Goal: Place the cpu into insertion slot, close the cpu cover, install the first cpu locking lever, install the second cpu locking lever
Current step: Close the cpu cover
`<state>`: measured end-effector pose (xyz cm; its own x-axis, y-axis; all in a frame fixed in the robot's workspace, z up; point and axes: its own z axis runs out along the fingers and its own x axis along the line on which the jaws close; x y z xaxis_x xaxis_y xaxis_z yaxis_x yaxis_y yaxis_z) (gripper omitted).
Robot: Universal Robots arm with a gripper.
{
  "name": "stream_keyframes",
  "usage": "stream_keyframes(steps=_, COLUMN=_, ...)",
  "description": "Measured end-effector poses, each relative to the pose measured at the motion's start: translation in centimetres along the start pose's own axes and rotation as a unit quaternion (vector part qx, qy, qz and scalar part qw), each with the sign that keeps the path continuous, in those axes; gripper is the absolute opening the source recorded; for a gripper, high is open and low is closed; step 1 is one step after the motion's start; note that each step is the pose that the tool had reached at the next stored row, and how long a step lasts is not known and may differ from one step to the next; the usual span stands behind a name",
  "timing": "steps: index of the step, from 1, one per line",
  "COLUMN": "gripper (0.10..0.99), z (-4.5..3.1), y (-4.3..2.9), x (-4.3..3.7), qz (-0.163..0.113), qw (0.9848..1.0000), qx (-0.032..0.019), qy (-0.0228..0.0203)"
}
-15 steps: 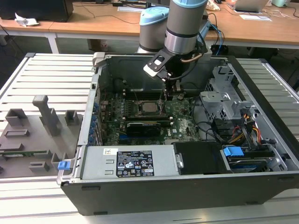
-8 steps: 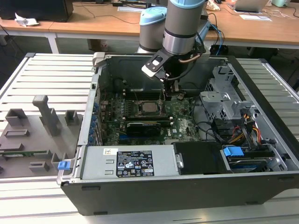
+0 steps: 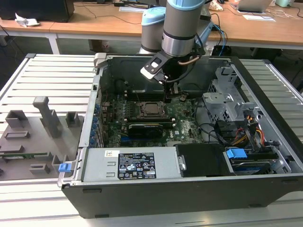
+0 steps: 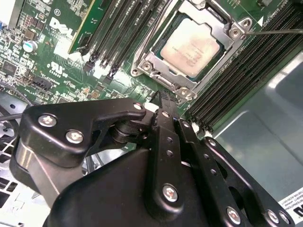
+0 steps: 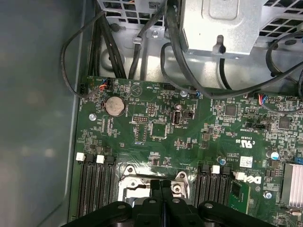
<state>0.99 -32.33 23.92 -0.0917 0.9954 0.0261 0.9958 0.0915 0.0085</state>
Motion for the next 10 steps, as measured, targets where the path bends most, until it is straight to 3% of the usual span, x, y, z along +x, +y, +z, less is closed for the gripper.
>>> stream_keyframes(steps=5, gripper=0.106, z=0.02, y=-0.81, x=0.09, qz=0.0, qw=1.0, qx=0.0, qy=0.0001)
stream_keyframes(steps=10, gripper=0.106, z=0.01, y=-2.36, x=0.32, qz=0.0, qw=1.0, qx=0.0, qy=0.0001)
